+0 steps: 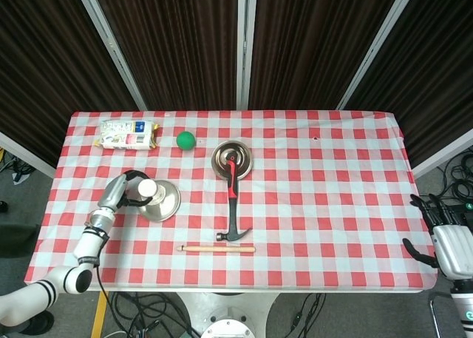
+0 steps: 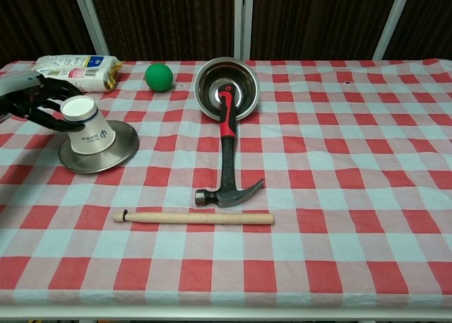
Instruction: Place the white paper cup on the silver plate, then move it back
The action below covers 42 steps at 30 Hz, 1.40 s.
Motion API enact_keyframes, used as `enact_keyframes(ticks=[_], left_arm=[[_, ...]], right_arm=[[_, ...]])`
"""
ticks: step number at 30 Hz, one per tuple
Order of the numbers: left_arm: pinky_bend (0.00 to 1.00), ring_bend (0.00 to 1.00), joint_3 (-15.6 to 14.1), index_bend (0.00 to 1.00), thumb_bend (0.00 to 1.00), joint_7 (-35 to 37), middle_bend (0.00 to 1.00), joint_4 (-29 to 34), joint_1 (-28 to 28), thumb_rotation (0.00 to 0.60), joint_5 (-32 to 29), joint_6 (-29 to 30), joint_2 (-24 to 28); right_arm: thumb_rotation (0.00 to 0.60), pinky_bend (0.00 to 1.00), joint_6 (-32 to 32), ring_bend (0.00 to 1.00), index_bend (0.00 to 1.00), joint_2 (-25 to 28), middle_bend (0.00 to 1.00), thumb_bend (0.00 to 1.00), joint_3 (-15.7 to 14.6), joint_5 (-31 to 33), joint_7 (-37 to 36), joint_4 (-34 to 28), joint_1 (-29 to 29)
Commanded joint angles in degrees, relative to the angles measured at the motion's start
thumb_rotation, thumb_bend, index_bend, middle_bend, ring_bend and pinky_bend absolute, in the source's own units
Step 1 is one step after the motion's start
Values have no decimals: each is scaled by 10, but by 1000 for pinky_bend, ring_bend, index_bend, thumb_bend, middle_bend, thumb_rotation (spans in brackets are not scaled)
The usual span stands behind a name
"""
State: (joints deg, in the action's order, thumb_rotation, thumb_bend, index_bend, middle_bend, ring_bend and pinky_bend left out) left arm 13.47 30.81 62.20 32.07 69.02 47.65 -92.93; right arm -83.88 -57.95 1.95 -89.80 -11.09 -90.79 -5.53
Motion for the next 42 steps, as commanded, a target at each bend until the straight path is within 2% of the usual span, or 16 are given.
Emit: enact_keyframes(ticks=[1, 8, 17, 20, 25, 28, 36, 39, 42], left_arm=[[181, 155, -4, 501, 287, 4, 300, 20, -5, 600, 8, 4, 8], [156, 155, -29, 502, 285, 25, 294, 70, 3, 600, 52, -20, 46], [156, 155, -1, 502, 287, -11, 294, 3, 16, 600, -19, -38, 17], [156, 155, -5, 502, 287, -15, 294, 21, 9, 600, -16, -31, 24], [155, 155, -26, 502, 287, -6, 294, 81, -7, 600, 29, 1, 43], [152, 154, -34, 502, 287, -10, 294, 88, -6, 600, 42, 4, 45], [149, 139, 0, 502, 288, -20, 294, 16, 6, 600, -20, -11, 15], [150, 139, 0, 502, 289, -19, 294, 22, 4, 600, -23, -16, 20], [149, 139, -11, 502, 288, -22, 294, 48, -1, 600, -3, -9, 33]], right_arm=[[600, 129, 1, 0, 50, 0, 202, 214, -1, -1, 0, 0, 0], [600, 129, 2, 0, 49, 0, 202, 214, 0, -1, 0, 0, -2], [600, 129, 1, 0, 50, 1, 203, 214, 0, -1, -1, 0, -2], [600, 129, 2, 0, 50, 0, 202, 214, -2, -3, -3, 2, -2], [600, 129, 5, 0, 49, -2, 203, 214, -3, -4, -5, 5, -4], [600, 129, 6, 0, 50, -2, 203, 214, -2, -2, -4, 5, -5], [600, 129, 7, 0, 50, -2, 203, 214, 0, -1, -5, 3, -7], [600, 129, 7, 0, 50, -2, 202, 214, -1, -3, -4, 3, -7], [600, 129, 6, 0, 50, -3, 202, 214, -1, -4, -4, 3, -7]])
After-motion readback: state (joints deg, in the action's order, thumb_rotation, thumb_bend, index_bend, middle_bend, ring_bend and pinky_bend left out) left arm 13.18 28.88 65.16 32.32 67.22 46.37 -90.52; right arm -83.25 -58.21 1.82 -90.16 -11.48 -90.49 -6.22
